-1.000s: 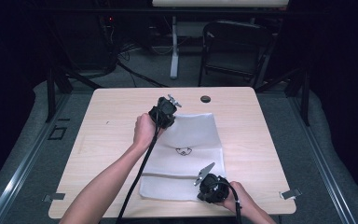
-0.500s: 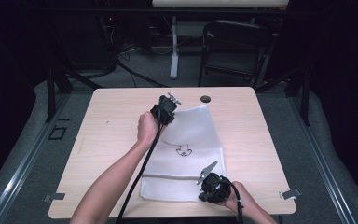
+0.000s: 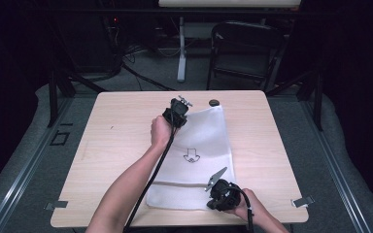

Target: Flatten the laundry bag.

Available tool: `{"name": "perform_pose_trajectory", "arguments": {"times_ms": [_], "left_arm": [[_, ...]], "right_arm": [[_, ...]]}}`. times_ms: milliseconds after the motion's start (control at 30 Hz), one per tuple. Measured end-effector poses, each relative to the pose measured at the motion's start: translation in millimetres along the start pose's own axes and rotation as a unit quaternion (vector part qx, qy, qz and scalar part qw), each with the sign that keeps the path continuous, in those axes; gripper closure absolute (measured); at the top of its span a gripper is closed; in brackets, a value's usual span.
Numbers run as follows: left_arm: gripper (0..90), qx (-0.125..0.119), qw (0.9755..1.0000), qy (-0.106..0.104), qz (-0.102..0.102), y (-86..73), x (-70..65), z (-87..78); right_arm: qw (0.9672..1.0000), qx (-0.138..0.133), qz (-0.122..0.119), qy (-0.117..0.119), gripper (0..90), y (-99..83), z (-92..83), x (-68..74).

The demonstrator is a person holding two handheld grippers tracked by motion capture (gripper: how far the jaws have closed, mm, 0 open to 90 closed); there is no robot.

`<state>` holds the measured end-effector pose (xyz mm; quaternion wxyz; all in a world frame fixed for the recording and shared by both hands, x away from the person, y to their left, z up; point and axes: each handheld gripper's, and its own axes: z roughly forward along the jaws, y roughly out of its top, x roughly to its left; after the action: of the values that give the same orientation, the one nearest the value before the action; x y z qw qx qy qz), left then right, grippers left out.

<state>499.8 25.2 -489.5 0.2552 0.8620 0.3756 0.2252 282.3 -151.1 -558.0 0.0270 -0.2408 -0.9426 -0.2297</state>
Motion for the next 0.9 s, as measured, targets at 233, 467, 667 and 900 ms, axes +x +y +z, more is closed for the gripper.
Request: {"name": "perform_pose_trajectory", "arguments": {"times_ms": [233, 467, 667, 900], "left_arm": [[79.7, 0.001, 1.0000, -0.004, 0.001, 5.6, -0.3, 9.5], [37.2, -0.018, 0.9994, -0.024, -0.015, 7.4, 0.8, 2.3], [18.9, -0.026, 0.9981, -0.055, -0.009, 1.9, 2.6, -15.9], [14.3, -0.038, 0.9948, -0.094, 0.009, -28.2, 0.5, -46.7]], "right_arm": [[0.9998, 0.017, -0.010, -0.007, 90.0, 1.6, -2.4, -0.5], [1.0000, 0.009, 0.003, -0.001, 88.8, 0.1, -2.2, -2.8], [0.9992, -0.037, -0.011, -0.004, 61.3, 3.1, -10.3, 4.6], [0.9977, -0.059, 0.028, -0.020, 28.8, -2.1, -36.2, -11.8]]}}
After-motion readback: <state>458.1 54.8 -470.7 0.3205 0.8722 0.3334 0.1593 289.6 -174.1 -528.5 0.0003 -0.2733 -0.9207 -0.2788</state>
